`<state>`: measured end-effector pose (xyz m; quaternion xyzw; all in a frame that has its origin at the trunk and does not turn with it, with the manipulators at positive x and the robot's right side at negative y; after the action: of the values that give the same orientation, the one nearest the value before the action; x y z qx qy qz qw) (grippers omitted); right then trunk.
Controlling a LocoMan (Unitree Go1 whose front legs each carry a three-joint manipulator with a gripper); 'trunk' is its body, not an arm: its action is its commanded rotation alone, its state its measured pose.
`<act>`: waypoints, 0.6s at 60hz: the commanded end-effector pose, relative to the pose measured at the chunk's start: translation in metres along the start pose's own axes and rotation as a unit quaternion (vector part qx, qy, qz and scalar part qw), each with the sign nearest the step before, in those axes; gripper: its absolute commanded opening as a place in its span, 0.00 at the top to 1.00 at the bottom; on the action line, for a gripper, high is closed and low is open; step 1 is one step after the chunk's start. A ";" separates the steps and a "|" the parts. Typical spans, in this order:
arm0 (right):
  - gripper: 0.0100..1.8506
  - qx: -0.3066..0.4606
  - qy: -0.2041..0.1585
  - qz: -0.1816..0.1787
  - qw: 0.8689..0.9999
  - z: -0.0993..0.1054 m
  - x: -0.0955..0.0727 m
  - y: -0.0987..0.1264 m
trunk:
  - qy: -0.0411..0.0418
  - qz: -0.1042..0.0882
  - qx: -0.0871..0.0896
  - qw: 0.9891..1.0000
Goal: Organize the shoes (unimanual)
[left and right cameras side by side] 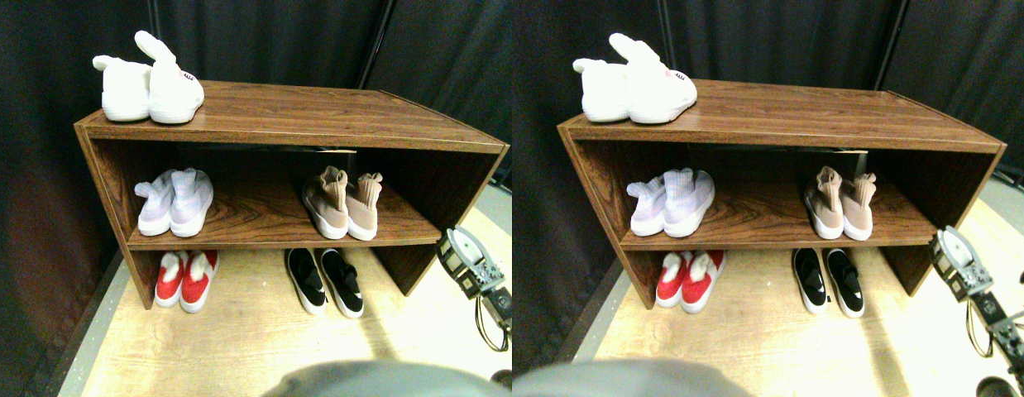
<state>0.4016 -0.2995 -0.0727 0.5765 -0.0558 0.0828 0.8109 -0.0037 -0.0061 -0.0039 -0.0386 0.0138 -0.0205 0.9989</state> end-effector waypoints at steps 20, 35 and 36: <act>0.97 0.051 0.042 -0.036 0.997 -0.034 -0.016 -0.039 | 0.028 0.013 -0.020 0.999; 0.97 0.083 0.023 -0.098 0.991 -0.048 -0.001 -0.078 | 0.032 0.020 -0.024 0.999; 0.97 0.087 0.022 -0.104 0.991 -0.048 0.001 -0.081 | 0.032 0.020 -0.024 0.999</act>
<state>0.4120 -0.2791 -0.1599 0.6484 0.0392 0.0127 0.7602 -0.0032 -0.0069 -0.0034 -0.0455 0.0353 -0.0082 0.9983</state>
